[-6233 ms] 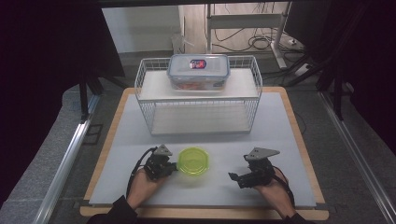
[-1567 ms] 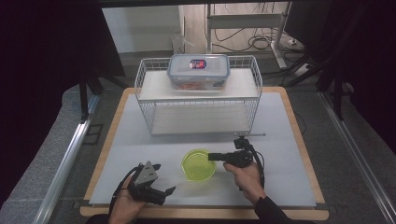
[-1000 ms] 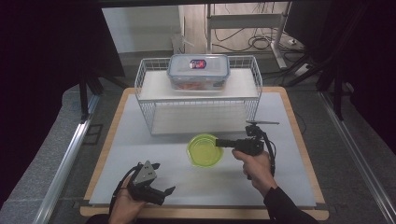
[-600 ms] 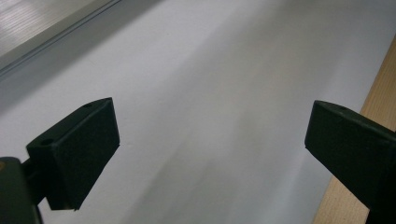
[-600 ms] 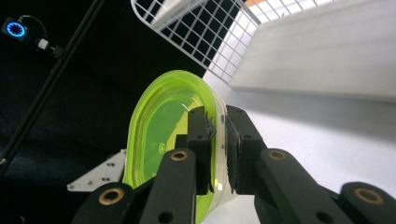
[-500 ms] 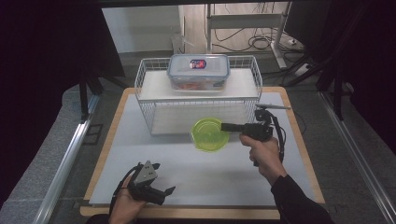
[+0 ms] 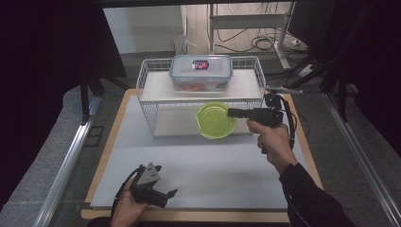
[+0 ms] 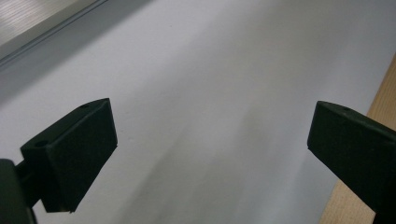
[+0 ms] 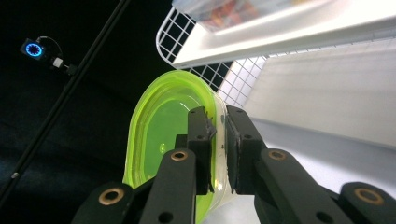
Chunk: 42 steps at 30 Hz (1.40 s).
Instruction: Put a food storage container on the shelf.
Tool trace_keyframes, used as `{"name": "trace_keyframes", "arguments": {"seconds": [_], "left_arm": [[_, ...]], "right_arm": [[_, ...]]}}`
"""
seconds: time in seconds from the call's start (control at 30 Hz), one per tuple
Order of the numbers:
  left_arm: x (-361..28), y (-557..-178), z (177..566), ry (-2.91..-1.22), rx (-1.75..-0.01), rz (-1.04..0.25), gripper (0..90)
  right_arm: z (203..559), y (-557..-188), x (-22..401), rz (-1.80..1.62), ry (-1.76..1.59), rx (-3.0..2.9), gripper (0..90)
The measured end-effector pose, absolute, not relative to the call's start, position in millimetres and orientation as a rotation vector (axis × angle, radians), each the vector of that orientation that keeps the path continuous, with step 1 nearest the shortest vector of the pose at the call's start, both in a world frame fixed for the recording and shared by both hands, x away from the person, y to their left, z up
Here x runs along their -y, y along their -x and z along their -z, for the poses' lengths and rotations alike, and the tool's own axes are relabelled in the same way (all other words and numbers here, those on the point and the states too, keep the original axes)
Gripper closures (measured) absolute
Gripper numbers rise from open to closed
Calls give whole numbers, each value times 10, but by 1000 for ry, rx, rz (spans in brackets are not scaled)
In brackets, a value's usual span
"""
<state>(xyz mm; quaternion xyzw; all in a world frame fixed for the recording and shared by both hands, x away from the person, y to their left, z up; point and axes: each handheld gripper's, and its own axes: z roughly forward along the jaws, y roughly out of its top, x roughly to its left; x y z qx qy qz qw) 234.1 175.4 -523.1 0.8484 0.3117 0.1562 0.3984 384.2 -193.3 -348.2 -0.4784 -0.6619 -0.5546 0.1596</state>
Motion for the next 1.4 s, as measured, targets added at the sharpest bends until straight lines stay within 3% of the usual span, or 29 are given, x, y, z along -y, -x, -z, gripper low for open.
{"name": "trace_keyframes", "arguments": {"seconds": [0.9, 1.4], "left_arm": [[-1746, -2338, 5235, -2147, -790, -383, 16], [-1747, -2334, 5231, -2143, -787, -379, 17]], "right_arm": [[2651, -4252, 1814, 1692, 1396, 1832, 814], [2422, -4635, 1629, 1734, 1524, 1834, 814]]}}
